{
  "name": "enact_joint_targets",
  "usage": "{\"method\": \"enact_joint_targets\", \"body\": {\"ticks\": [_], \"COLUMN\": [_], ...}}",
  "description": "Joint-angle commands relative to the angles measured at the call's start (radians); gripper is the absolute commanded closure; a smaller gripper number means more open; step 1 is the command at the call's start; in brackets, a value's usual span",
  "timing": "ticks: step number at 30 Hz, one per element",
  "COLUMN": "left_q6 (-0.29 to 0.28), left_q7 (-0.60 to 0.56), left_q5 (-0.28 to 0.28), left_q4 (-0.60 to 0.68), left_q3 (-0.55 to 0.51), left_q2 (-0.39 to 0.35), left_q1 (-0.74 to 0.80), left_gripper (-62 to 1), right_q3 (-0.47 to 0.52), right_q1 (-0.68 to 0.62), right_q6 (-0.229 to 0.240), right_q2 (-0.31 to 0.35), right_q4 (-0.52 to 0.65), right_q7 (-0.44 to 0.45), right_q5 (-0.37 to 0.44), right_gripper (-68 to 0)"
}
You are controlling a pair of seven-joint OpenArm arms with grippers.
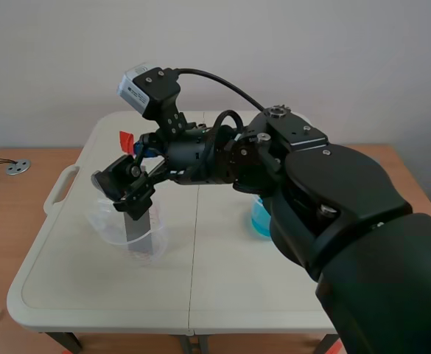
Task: Hold the metal plate by the orange handle, dip it into the blue solution, take it out and point at it, then put the plate back in the beaker on the left.
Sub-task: 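Return to the home posture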
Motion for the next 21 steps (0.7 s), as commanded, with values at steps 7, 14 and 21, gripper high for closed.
{"method": "enact_joint_targets", "body": {"ticks": [7,14,21], "left_q6": [-0.027,-0.02,-0.024], "left_q7": [-0.029,-0.085,-0.057], "left_q5": [0.007,0.108,0.106], "left_q4": [0.009,0.008,0.008], "left_q3": [0.033,0.033,0.033], "left_q2": [-0.052,-0.075,-0.069], "left_q1": [0.018,0.021,0.019], "left_gripper": [-6.3,-62.3,-62.3], "right_q3": [0.11,0.196,0.211], "right_q1": [0.018,0.017,-0.002], "right_q6": [-0.058,-0.052,-0.045], "right_q2": [-0.002,0.01,0.092], "right_q4": [0.01,0.047,0.188], "right_q7": [-0.008,-0.068,-0.15], "right_q5": [0.01,0.04,0.167], "right_gripper": [-66.5,-66.5,-66.5]}}
